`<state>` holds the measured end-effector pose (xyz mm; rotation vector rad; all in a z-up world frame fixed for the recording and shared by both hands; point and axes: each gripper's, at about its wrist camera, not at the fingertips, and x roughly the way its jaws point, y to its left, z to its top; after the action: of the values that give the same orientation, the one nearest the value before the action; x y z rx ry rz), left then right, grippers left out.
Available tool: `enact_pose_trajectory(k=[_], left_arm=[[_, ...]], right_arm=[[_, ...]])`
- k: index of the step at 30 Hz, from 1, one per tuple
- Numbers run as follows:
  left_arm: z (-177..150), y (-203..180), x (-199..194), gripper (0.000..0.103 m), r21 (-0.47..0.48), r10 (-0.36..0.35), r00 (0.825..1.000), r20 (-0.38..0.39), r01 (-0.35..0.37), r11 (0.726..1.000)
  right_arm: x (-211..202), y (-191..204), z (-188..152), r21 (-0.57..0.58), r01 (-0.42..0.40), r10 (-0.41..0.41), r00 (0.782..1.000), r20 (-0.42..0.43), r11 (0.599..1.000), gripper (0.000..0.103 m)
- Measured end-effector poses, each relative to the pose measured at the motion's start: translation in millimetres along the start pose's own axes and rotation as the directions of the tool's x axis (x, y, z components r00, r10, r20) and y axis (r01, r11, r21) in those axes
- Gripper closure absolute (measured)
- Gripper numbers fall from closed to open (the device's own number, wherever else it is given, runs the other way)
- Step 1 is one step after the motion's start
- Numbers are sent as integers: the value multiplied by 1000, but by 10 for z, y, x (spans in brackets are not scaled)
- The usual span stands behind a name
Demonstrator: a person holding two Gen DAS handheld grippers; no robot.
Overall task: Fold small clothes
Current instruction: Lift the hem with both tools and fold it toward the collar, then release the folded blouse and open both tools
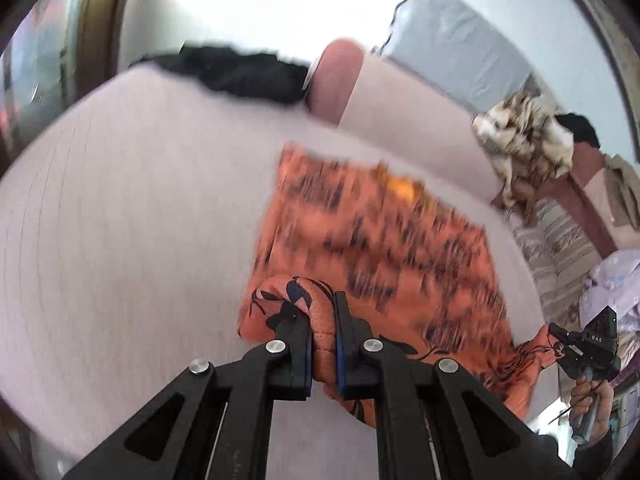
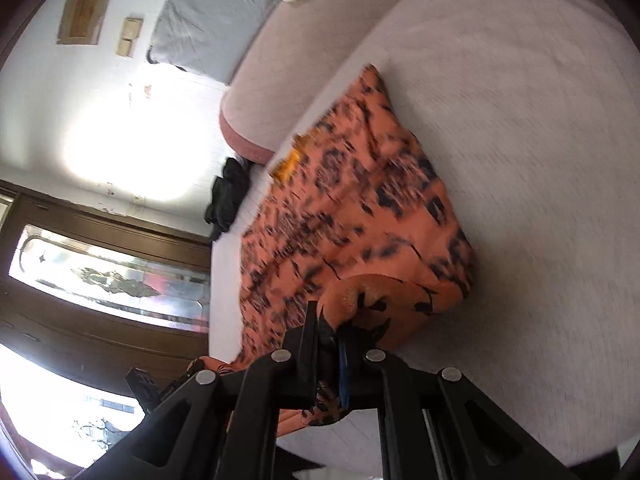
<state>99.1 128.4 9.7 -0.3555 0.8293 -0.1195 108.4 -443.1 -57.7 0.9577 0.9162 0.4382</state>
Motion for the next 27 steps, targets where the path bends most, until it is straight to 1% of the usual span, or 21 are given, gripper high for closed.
enact_pose_trajectory(k=[2, 3, 4, 5, 6, 7, 8, 9, 10, 11, 12, 13, 15, 16, 18, 20, 21, 23, 25, 26, 27], left_arm=[[454, -152, 121, 94, 45, -9, 996, 84, 6, 999], [674, -192, 224, 94, 52, 4, 992, 123, -10, 999], [870, -216, 410, 91, 47, 27, 990, 138, -34, 998], [1043, -229, 670, 90, 49, 54, 991, 122, -60, 997], [1176, -220, 990, 83, 58, 89, 991, 96, -95, 994], [1258, -189, 1327, 64, 61, 129, 990, 59, -133, 989], [1288, -124, 1696, 51, 65, 163, 987, -15, -161, 985], [1275, -42, 2028, 42, 73, 212, 972, -101, -206, 976], [1230, 49, 2236, 43, 65, 253, 955, -156, -246, 967], [1158, 149, 2277, 43, 48, 262, 950, -172, -258, 965], [1118, 230, 2230, 43, 18, 251, 956, -152, -251, 968], [1085, 301, 2114, 42, -12, 238, 965, -108, -240, 971], [1032, 411, 1820, 42, -44, 230, 972, -44, -231, 972], [987, 464, 1635, 41, -65, 228, 974, -6, -228, 972], [846, 548, 1297, 35, -112, 216, 976, 37, -210, 971], [614, 553, 1057, 32, -162, 171, 985, 40, -162, 973], [468, 541, 982, 30, -180, 155, 987, 33, -146, 973], [203, 486, 989, 26, -205, 129, 992, 3, -125, 971], [-12, 422, 1193, 26, -219, 101, 992, -74, -115, 969], [-102, 378, 1304, 26, -225, 84, 989, -122, -110, 968], [-168, 337, 1401, 26, -238, 73, 986, -149, -107, 965]], right_arm=[[67, 261, 408, -65, -37, 42, 996, 75, 997, 96], [116, 374, 656, -86, -54, 65, 990, 126, 995, 95], [193, 426, 867, -86, -69, 82, 983, 163, 994, 95], [324, 441, 1075, -75, -79, 91, 979, 182, 994, 94], [508, 408, 1278, -61, -88, 97, 978, 185, 994, 91], [731, 328, 1460, -44, -82, 89, 979, 183, 996, 82], [946, 230, 1583, -34, -41, 46, 983, 179, 999, 67], [1138, 116, 1658, -20, 41, -37, 986, 162, 999, 25], [1254, -33, 1650, 23, 116, -118, 980, 160, 993, 20], [1294, -157, 1583, 60, 136, -143, 978, 154, 989, 20], [1293, -207, 1494, 68, 114, -123, 981, 152, 991, 20], [1248, -193, 1384, 42, 117, -122, 979, 161, 992, 20], [1113, -85, 1144, -53, 175, -163, 971, 173, 983, 20], [1013, -52, 1000, -77, 177, -161, 971, 178, 981, 20], [847, -56, 717, -69, 160, -146, 974, 176, 985, 20], [782, -119, 417, -17, 137, -134, 982, 131, 990, 20], [767, -154, 249, 4, 108, -107, 988, 112, 994, 20], [829, -219, 19, 43, 109, -112, 991, 76, 993, 20], [969, -314, -27, 99, 104, -111, 992, 64, 990, 20], [1016, -340, -6, 130, 112, -122, 989, 78, 985, 20], [1045, -332, 47, 149, 106, -122, 987, 102, 983, 20]])
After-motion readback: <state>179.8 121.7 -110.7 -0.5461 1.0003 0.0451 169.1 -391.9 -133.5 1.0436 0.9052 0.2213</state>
